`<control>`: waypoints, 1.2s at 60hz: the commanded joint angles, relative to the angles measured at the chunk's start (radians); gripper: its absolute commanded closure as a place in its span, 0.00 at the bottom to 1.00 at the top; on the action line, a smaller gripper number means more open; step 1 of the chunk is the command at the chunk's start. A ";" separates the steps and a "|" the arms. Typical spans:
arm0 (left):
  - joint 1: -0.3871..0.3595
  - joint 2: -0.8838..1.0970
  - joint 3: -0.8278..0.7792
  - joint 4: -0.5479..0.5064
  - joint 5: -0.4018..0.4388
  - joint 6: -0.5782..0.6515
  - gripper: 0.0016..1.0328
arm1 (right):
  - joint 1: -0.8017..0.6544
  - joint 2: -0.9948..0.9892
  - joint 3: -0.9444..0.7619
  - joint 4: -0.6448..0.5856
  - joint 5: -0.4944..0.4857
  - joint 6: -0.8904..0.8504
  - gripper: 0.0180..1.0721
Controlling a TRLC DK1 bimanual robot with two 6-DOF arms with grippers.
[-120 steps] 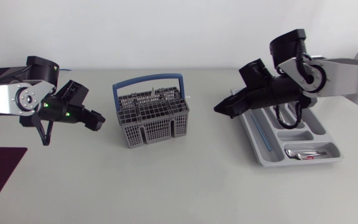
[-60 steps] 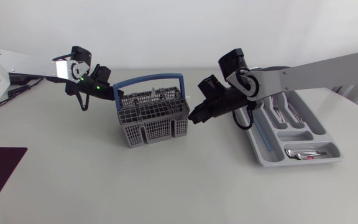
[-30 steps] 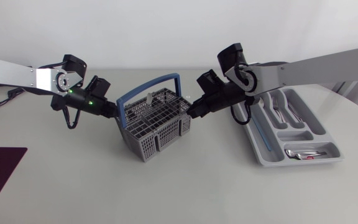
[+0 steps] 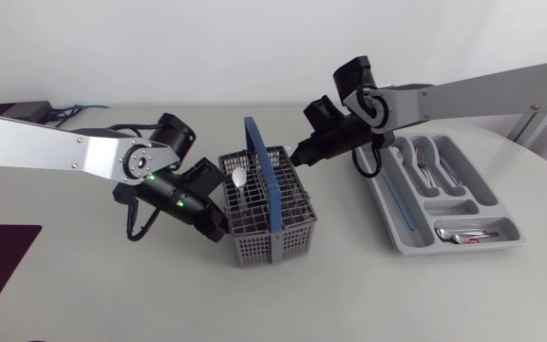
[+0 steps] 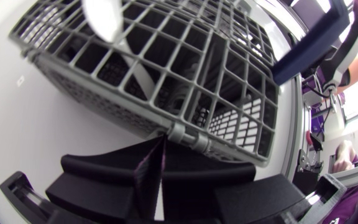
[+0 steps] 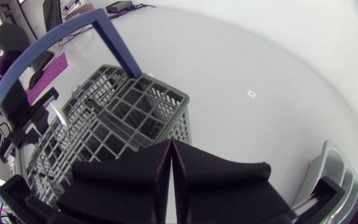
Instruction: Unload the cutlery basket into the drawer organizer.
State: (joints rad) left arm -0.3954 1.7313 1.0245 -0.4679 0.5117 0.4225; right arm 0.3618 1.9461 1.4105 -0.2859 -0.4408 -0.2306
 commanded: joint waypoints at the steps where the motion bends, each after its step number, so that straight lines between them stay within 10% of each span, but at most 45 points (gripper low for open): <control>1: -0.039 -0.035 0.005 0.032 -0.015 -0.010 0.80 | 0.042 0.019 0.024 -0.021 -0.041 0.027 0.94; 20: 0.133 -0.250 0.023 -0.029 -0.024 0.050 0.80 | -0.089 -0.205 -0.128 -0.007 -0.044 -0.012 0.91; 36: 0.069 -0.257 0.089 -0.040 -0.076 0.032 0.69 | -0.152 -0.429 -0.321 -0.004 -0.053 -0.044 0.20; 52: 0.009 -0.202 0.124 0.014 -0.182 0.015 0.47 | -0.228 -0.631 -0.455 -0.058 -0.122 -0.061 0.18; 72: -0.028 -0.145 0.160 0.038 -0.256 -0.011 0.47 | -0.287 -0.785 -0.541 -0.131 -0.159 -0.088 0.14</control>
State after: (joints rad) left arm -0.4023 1.5620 1.1461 -0.4427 0.2710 0.4339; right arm 0.0868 1.1969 0.9051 -0.3965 -0.5880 -0.2996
